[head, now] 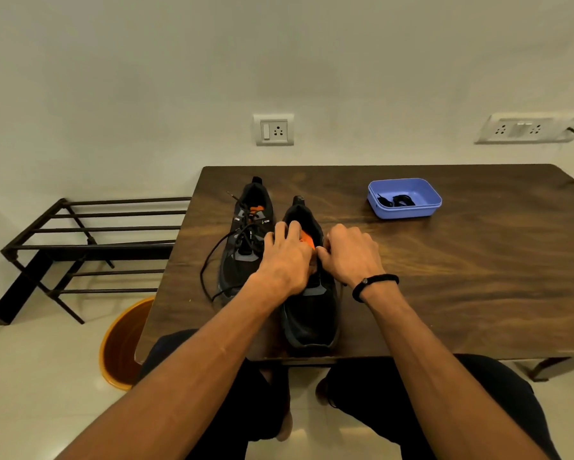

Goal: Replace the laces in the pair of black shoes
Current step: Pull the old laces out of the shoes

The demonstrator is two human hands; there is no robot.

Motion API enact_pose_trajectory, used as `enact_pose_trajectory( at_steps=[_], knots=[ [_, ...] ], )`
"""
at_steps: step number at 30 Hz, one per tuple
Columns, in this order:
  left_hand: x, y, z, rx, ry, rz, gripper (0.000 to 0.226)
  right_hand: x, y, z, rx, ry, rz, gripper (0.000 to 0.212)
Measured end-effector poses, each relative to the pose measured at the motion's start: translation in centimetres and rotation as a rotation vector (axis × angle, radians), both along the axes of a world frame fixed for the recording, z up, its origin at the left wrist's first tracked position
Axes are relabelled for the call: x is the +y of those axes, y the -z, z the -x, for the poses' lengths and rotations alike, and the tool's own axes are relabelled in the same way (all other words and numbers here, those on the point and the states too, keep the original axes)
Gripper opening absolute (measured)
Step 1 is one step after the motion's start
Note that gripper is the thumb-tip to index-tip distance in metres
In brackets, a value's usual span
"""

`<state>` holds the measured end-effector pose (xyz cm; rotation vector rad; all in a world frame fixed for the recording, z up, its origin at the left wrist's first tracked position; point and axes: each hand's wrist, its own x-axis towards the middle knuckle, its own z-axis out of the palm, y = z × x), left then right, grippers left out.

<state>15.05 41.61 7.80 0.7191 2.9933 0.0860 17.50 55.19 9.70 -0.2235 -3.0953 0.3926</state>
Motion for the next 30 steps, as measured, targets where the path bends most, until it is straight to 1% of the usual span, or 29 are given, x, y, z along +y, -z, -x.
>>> enact_pose_trajectory(
  at_steps=[3, 5, 7, 11, 16, 24, 27, 30],
  knots=[
    [0.0, -0.5, -0.1, 0.051, -0.004, -0.045, 0.042, 0.1, 0.0, 0.0, -0.009, 0.004, 0.003, 0.025],
    [-0.3, -1.0, -0.1, 0.108, -0.053, -0.063, 0.045, 0.1, 0.0, 0.0, -0.006, 0.008, 0.003, 0.025],
    [-0.9, -1.6, 0.0, 0.146, -0.120, -0.086, 0.041, 0.0, 0.0, 0.0, -0.001, 0.012, 0.008, 0.025],
    [-2.7, -2.8, 0.2, 0.139, -0.309, -0.195, 0.026, -0.1, -0.1, 0.0, -0.012, 0.021, 0.023, 0.024],
    [-5.0, -3.5, 0.5, 0.167, -0.525, -0.332, 0.024, 0.0, -0.3, 0.0, -0.032, 0.028, 0.033, 0.025],
    [-7.3, -4.3, 0.9, 0.226, -0.725, -0.412, 0.024, -0.2, -0.4, -0.1, -0.036, 0.038, 0.036, 0.025],
    [-7.8, -4.8, 1.1, 0.279, -0.807, -0.461, 0.024, -0.2, -0.4, 0.0, -0.029, 0.041, 0.030, 0.025],
    [-8.2, -5.0, 1.2, 0.375, -0.854, -0.571, 0.022, -0.2, -0.4, 0.0, -0.022, 0.044, 0.032, 0.025]
  ],
)
